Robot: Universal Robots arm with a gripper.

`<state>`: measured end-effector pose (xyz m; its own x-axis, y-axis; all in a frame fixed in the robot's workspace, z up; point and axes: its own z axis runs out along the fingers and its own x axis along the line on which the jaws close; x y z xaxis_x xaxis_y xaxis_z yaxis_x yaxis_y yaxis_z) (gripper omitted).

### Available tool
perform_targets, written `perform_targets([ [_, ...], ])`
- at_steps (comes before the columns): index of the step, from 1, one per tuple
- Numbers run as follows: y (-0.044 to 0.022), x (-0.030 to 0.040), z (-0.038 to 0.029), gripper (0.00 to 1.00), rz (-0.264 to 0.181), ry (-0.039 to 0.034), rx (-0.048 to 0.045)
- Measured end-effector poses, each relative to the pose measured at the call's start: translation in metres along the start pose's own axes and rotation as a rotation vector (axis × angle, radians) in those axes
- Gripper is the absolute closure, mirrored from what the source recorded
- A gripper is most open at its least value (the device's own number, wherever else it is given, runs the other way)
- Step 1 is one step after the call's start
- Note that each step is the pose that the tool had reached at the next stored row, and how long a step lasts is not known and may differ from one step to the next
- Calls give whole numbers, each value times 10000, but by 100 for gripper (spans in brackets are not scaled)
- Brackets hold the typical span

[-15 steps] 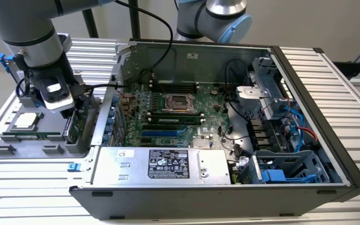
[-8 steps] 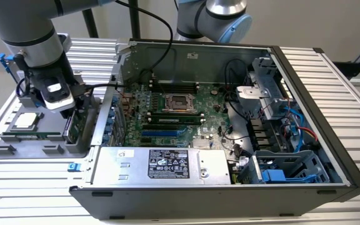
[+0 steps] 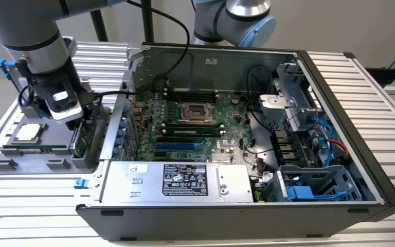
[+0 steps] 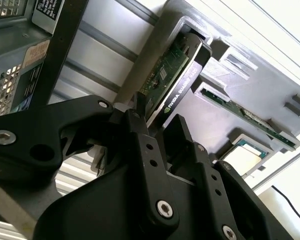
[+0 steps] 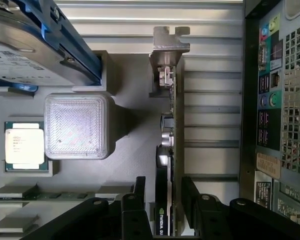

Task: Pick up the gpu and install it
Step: 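Pick up the gpu and move the gpu toward the slot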

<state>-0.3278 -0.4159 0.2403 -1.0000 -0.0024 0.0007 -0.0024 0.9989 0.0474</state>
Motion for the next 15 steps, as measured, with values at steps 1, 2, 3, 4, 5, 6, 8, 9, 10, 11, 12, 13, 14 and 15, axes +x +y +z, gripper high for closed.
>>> perform_targets([
  [1, 0, 2, 0, 0, 0, 1, 0],
  [2, 0, 4, 0, 0, 0, 1, 1],
  [3, 0, 6, 0, 0, 0, 1, 0],
  [4, 0, 7, 0, 0, 0, 1, 0],
  [5, 0, 8, 0, 0, 0, 1, 1],
  [6, 0, 8, 0, 0, 0, 1, 1],
  [8, 0, 8, 0, 0, 0, 1, 0],
  [9, 0, 9, 0, 0, 0, 1, 1],
  [10, 0, 9, 0, 0, 0, 1, 0],
  [11, 0, 9, 0, 0, 0, 1, 0],
  [12, 0, 10, 0, 0, 0, 1, 0],
  [13, 0, 10, 0, 0, 0, 1, 1],
  [14, 0, 10, 0, 0, 0, 1, 0],
  [15, 0, 11, 0, 0, 0, 1, 1],
])
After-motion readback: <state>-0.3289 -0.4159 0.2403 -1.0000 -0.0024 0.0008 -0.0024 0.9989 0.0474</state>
